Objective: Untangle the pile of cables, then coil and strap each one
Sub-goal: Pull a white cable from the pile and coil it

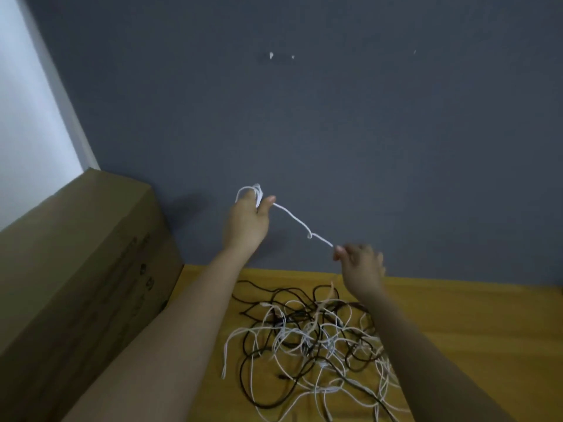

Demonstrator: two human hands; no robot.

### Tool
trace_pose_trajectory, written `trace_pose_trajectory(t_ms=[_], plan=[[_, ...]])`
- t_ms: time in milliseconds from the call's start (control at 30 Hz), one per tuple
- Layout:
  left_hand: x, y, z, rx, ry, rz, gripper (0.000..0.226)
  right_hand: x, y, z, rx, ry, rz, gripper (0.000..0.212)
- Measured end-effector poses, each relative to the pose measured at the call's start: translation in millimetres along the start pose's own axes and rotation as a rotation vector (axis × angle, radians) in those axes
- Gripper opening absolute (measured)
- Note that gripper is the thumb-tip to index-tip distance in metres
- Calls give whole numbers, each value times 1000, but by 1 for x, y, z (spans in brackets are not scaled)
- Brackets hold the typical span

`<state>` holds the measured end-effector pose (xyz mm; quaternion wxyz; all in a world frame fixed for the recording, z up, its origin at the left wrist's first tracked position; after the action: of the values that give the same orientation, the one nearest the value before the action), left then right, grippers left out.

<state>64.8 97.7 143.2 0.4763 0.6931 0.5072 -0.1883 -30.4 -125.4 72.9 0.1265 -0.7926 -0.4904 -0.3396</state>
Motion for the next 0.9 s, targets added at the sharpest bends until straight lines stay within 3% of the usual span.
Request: trace_pose_trajectory(t_ms=[67, 133, 267, 433, 500, 633, 767, 833, 900], plan=[[-20, 23, -20, -70, -73, 18, 29, 30, 16, -29, -145, -123, -143, 30], [-39, 44, -41, -130, -161, 25, 19, 56, 24, -50, -191, -152, -271, 27], [-98, 71, -64, -123, -238, 137, 23, 97, 42, -87, -208, -243, -275, 25], [-179, 95, -86, -62, -279, 294, 30, 160, 52, -156, -346, 24, -292, 19], [-202, 99, -91, -34, -267, 356, 31, 178, 49, -168, -262, 233, -283, 25], [-226, 98, -92, 30, -229, 411, 31, 208, 22, -165, 127, 847, -274, 30], [-233, 94, -102, -30, -199, 424, 31, 213, -2, -169, 384, 1328, -246, 44], [-234, 91, -104, -40, -154, 438, 32, 210, -5, -179, 386, 1396, -215, 46], [-236, 86, -104, -52, -99, 460, 34, 208, -6, -188, 292, 1237, -165, 51]])
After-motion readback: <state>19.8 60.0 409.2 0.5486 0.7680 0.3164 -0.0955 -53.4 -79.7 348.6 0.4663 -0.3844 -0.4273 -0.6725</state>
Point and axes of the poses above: each hand's wrist, its own y-axis towards the middle knuckle, its own z-axis out of the palm, x = y × z, the point moved 7 cm from there along y, towards the middle knuckle, and after that the axes turned 5 degrees about z, right-handed, at the moved point
